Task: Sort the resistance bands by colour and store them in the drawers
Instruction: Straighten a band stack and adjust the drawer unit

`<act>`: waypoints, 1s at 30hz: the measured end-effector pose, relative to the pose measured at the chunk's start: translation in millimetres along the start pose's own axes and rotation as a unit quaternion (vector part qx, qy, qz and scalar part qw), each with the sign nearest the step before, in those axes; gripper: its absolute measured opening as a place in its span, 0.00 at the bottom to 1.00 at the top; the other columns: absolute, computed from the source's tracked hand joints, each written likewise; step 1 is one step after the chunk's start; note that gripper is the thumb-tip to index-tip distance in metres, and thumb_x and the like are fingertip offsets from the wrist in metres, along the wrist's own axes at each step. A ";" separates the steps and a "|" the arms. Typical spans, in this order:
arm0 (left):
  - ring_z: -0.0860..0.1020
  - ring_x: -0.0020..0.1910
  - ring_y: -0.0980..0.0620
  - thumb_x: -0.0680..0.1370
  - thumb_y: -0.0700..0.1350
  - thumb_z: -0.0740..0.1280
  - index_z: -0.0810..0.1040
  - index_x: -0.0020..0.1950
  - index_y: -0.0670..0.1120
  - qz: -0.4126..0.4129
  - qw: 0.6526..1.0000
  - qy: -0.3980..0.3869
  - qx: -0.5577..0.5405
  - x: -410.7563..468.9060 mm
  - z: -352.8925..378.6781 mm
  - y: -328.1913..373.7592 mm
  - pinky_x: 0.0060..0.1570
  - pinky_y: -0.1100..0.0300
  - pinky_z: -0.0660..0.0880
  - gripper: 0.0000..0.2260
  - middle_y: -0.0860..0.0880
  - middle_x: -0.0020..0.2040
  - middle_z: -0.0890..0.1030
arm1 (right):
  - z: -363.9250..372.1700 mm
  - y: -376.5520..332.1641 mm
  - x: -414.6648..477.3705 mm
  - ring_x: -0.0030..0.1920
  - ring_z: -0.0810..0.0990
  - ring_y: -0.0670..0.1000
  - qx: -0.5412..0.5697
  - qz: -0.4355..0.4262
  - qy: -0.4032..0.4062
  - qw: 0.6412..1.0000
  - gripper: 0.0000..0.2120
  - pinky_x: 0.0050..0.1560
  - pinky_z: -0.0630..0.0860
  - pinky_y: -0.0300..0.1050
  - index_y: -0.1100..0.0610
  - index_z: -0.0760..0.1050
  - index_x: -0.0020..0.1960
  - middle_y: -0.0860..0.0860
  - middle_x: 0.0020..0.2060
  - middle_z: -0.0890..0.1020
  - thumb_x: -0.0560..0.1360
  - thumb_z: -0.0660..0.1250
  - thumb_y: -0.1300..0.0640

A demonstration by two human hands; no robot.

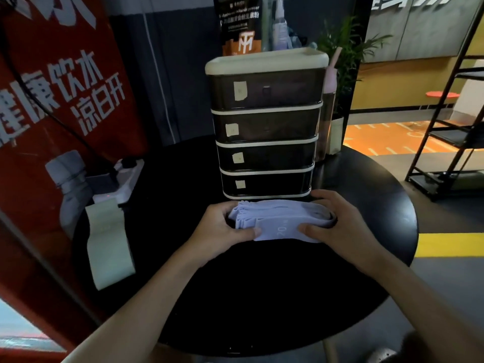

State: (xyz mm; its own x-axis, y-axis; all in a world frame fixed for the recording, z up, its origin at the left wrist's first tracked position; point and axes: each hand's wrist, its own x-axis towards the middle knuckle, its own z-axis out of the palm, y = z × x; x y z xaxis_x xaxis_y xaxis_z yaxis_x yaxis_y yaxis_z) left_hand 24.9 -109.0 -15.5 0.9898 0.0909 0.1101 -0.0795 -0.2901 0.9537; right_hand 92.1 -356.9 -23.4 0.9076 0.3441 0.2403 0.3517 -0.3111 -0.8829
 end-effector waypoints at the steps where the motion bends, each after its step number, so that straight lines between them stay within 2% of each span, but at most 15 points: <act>1: 0.85 0.47 0.53 0.69 0.36 0.79 0.83 0.56 0.46 0.005 1.000 -0.004 0.011 -0.3 -1.0 -1.0 0.51 0.55 0.80 0.17 0.49 0.51 0.86 | 0.1 1.2 0.1 0.51 0.78 0.33 -0.007 -0.006 -0.004 1.000 0.33 0.45 0.73 0.25 0.49 0.69 0.68 0.41 0.54 0.80 0.66 0.79 0.58; 3: 0.83 0.44 0.57 0.68 0.36 0.80 0.82 0.56 0.46 0.028 0.998 0.007 0.056 0.7 -1.5 -2.0 0.47 0.58 0.79 0.19 0.49 0.53 0.83 | 0.5 2.5 -0.1 0.51 0.78 0.33 -0.018 -0.012 -0.019 1.000 0.35 0.47 0.73 0.25 0.49 0.68 0.68 0.39 0.54 0.80 0.66 0.79 0.58; 5: 0.82 0.47 0.59 0.66 0.37 0.81 0.78 0.60 0.49 0.036 0.996 0.011 0.087 2.3 -0.8 -3.2 0.48 0.61 0.80 0.26 0.51 0.56 0.79 | 1.1 3.5 0.2 0.53 0.78 0.33 -0.027 -0.012 -0.038 0.999 0.38 0.48 0.73 0.26 0.48 0.65 0.70 0.38 0.55 0.79 0.66 0.79 0.57; 8: 0.79 0.56 0.61 0.64 0.39 0.83 0.69 0.70 0.56 0.044 0.996 -0.022 0.078 3.4 0.1 -5.3 0.54 0.66 0.77 0.40 0.55 0.62 0.74 | 1.5 5.6 0.4 0.55 0.77 0.33 -0.041 -0.020 -0.047 0.998 0.42 0.50 0.71 0.25 0.47 0.63 0.72 0.38 0.56 0.78 0.65 0.80 0.55; 10: 0.79 0.58 0.60 0.64 0.41 0.83 0.65 0.75 0.55 0.040 0.996 -0.031 0.080 4.3 0.5 -6.5 0.57 0.67 0.76 0.45 0.56 0.63 0.74 | 2.3 6.0 0.3 0.55 0.76 0.32 -0.055 -0.021 -0.047 0.997 0.44 0.50 0.71 0.24 0.46 0.62 0.72 0.39 0.58 0.77 0.63 0.81 0.52; 12: 0.79 0.58 0.61 0.65 0.41 0.83 0.66 0.74 0.54 0.037 0.995 -0.034 0.082 3.5 1.0 -5.2 0.56 0.67 0.76 0.43 0.56 0.63 0.74 | 3.1 5.8 0.4 0.55 0.76 0.33 -0.064 -0.020 -0.048 0.997 0.44 0.50 0.70 0.23 0.44 0.61 0.72 0.39 0.58 0.77 0.63 0.81 0.51; 16: 0.81 0.53 0.58 0.68 0.44 0.80 0.78 0.60 0.52 0.067 0.993 -0.030 0.096 4.1 1.8 -6.6 0.50 0.63 0.77 0.23 0.52 0.58 0.77 | 3.8 3.4 -0.7 0.54 0.79 0.35 -0.037 -0.020 -0.045 0.998 0.45 0.51 0.73 0.27 0.44 0.60 0.72 0.39 0.57 0.79 0.63 0.81 0.52; 17: 0.81 0.52 0.56 0.67 0.46 0.80 0.79 0.58 0.50 0.069 0.992 -0.026 0.099 3.4 1.7 -6.7 0.50 0.62 0.78 0.21 0.51 0.57 0.77 | 3.7 2.7 -1.0 0.54 0.79 0.36 -0.029 -0.023 -0.047 0.998 0.45 0.52 0.73 0.29 0.44 0.60 0.72 0.39 0.57 0.78 0.63 0.81 0.52; 20: 0.83 0.47 0.50 0.68 0.43 0.79 0.79 0.57 0.46 0.055 0.995 -0.022 0.082 2.2 1.3 -6.4 0.47 0.59 0.81 0.20 0.47 0.54 0.81 | 2.3 2.6 -0.8 0.53 0.78 0.36 -0.027 -0.024 -0.041 0.999 0.45 0.50 0.73 0.27 0.44 0.59 0.72 0.40 0.55 0.76 0.63 0.81 0.54; 23: 0.83 0.40 0.56 0.71 0.38 0.78 0.75 0.58 0.47 0.046 0.996 -0.019 0.069 1.5 0.4 -6.5 0.39 0.63 0.79 0.20 0.47 0.51 0.82 | 2.2 3.1 0.3 0.53 0.78 0.36 -0.037 -0.021 -0.041 0.998 0.44 0.50 0.72 0.26 0.44 0.59 0.73 0.40 0.55 0.76 0.64 0.80 0.53; 27: 0.81 0.52 0.59 0.69 0.40 0.80 0.72 0.68 0.53 0.058 0.994 -0.040 0.083 1.3 0.6 -6.1 0.51 0.65 0.78 0.31 0.53 0.59 0.77 | 2.2 5.1 0.9 0.57 0.77 0.35 -0.052 -0.026 -0.055 0.997 0.44 0.53 0.70 0.25 0.45 0.60 0.73 0.39 0.58 0.78 0.64 0.81 0.52; 30: 0.81 0.52 0.58 0.68 0.41 0.80 0.77 0.61 0.53 0.070 0.992 -0.040 0.098 1.1 1.2 -5.7 0.52 0.64 0.78 0.24 0.52 0.57 0.79 | 2.1 2.1 0.5 0.54 0.77 0.34 -0.071 -0.027 -0.057 0.995 0.35 0.50 0.71 0.24 0.42 0.67 0.66 0.38 0.55 0.79 0.65 0.80 0.51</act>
State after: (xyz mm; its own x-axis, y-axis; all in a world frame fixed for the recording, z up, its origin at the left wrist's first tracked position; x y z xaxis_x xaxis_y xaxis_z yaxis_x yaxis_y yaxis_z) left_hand 26.6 -108.4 -21.1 0.9777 -0.0366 0.2069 -0.1991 -0.4750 0.8572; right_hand 92.9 -355.5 -25.9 0.8580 0.4589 0.2308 0.4348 -0.4097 -0.8019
